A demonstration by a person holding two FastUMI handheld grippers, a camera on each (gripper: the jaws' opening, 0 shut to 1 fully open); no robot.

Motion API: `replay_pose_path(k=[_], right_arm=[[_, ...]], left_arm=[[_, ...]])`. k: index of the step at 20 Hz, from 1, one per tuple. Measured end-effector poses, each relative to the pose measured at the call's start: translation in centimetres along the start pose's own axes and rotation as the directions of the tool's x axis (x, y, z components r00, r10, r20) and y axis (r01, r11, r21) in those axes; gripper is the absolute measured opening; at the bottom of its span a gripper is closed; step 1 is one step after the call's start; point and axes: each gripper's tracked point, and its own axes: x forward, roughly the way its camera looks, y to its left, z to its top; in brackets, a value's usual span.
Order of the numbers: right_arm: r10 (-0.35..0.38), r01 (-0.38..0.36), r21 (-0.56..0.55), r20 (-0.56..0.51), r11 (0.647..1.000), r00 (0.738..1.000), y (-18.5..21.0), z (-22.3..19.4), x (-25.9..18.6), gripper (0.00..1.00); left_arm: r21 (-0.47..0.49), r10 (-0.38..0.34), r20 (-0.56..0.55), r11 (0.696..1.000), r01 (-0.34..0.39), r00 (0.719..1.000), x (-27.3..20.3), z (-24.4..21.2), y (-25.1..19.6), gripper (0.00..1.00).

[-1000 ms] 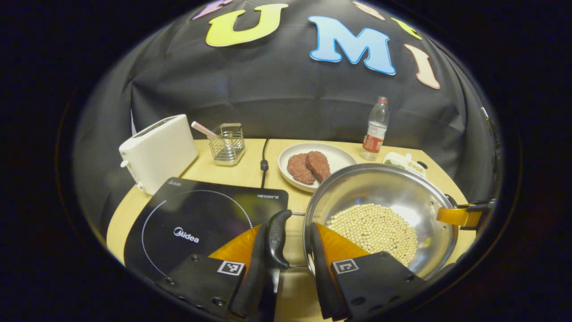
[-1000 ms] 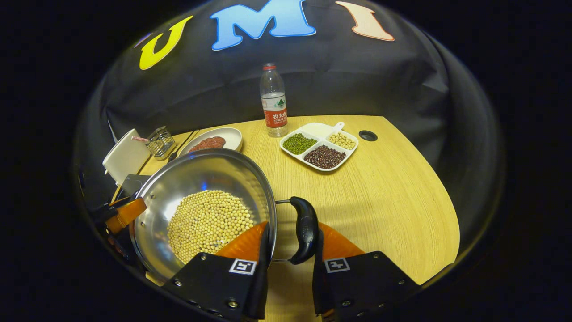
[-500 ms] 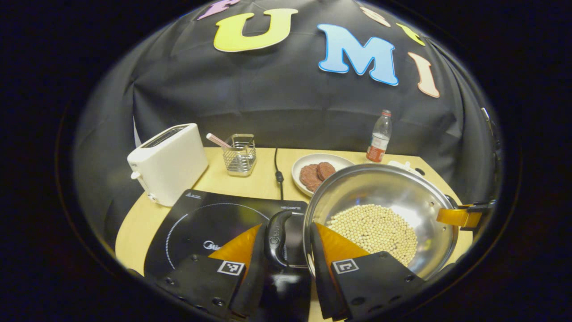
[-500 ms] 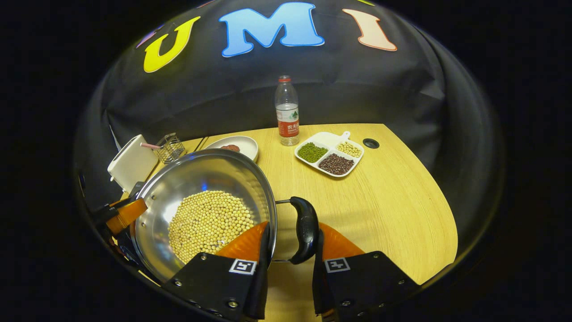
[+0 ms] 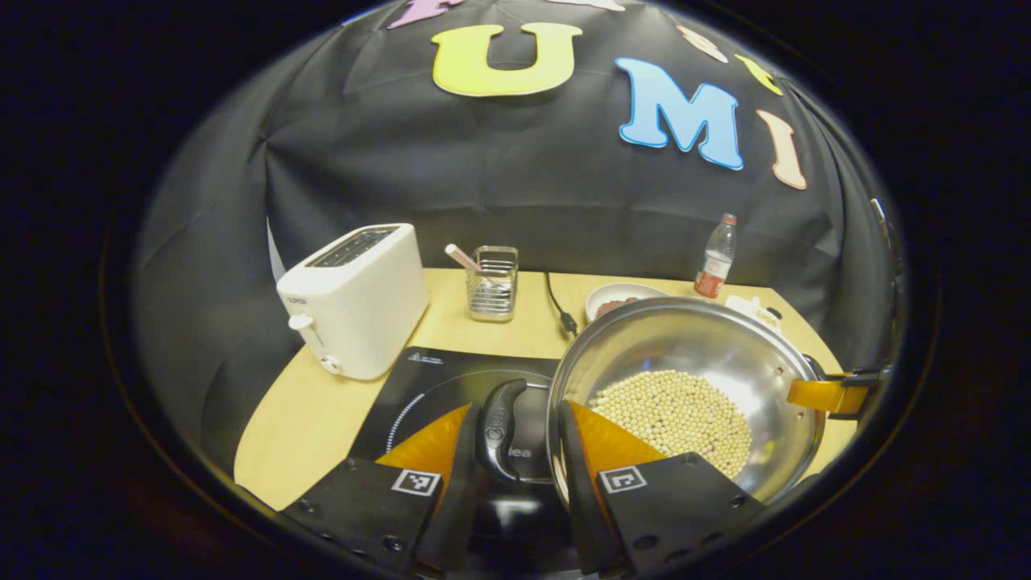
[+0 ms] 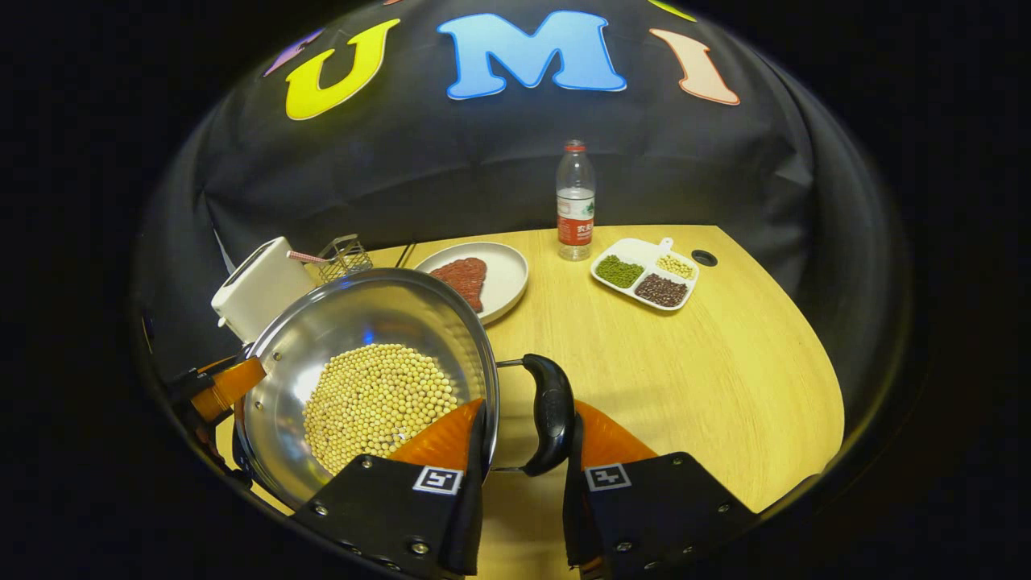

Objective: First push the handle of the pot to place it horizontally, then grasp the pot with both hands and set it on the induction cooktop.

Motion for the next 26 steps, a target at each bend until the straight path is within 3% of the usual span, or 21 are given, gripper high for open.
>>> replay_pose_path(k=[2, 15, 20, 21, 22, 23, 25, 26], right_arm=[[0.0, 0.0, 0.003, 0.004, 1.0, 1.0, 1.7, -0.3, -0.1, 0.41], [0.01, -0.01, 0.019, -0.012, 1.0, 1.0, 11.3, -2.0, 0.8, 0.41], [0.018, -0.018, 0.032, 0.002, 0.999, 1.0, 13.5, -1.8, 1.6, 0.41], [0.021, -0.021, 0.032, 0.001, 0.999, 1.0, 13.7, -1.8, 1.7, 0.41], [0.023, -0.023, 0.035, -0.002, 0.999, 1.0, 13.8, -1.8, 1.8, 0.41], [0.026, -0.026, 0.036, 0.0, 0.999, 1.0, 13.8, -1.7, 1.9, 0.34], [0.048, -0.048, 0.033, 0.006, 0.998, 0.999, 14.1, -1.6, 1.9, 0.49], [0.065, -0.066, 0.024, 0.022, 0.998, 0.998, 14.3, -1.2, 1.7, 0.53]], left_arm=[[0.002, 0.001, 0.004, 1.0, -0.001, 1.0, -0.3, 0.2, 1.8, 0.54], [0.008, 0.018, -0.005, 1.0, -0.018, 1.0, 0.6, -0.1, 12.0, 0.57], [-0.004, 0.019, -0.012, 1.0, -0.019, 1.0, 1.5, -0.2, 14.5, 0.54], [-0.009, 0.018, -0.016, 1.0, -0.018, 1.0, 1.7, -0.3, 14.8, 0.58], [-0.009, 0.015, -0.016, 1.0, -0.015, 1.0, 1.8, -0.2, 14.9, 0.54], [-0.01, 0.011, -0.01, 1.0, -0.011, 1.0, 1.9, -0.2, 15.0, 0.54], [-0.019, 0.004, 0.004, 1.0, -0.004, 1.0, 1.9, -0.1, 15.2, 0.63], [-0.019, 0.016, 0.013, 1.0, -0.016, 1.0, 2.1, -0.2, 15.4, 0.58]])
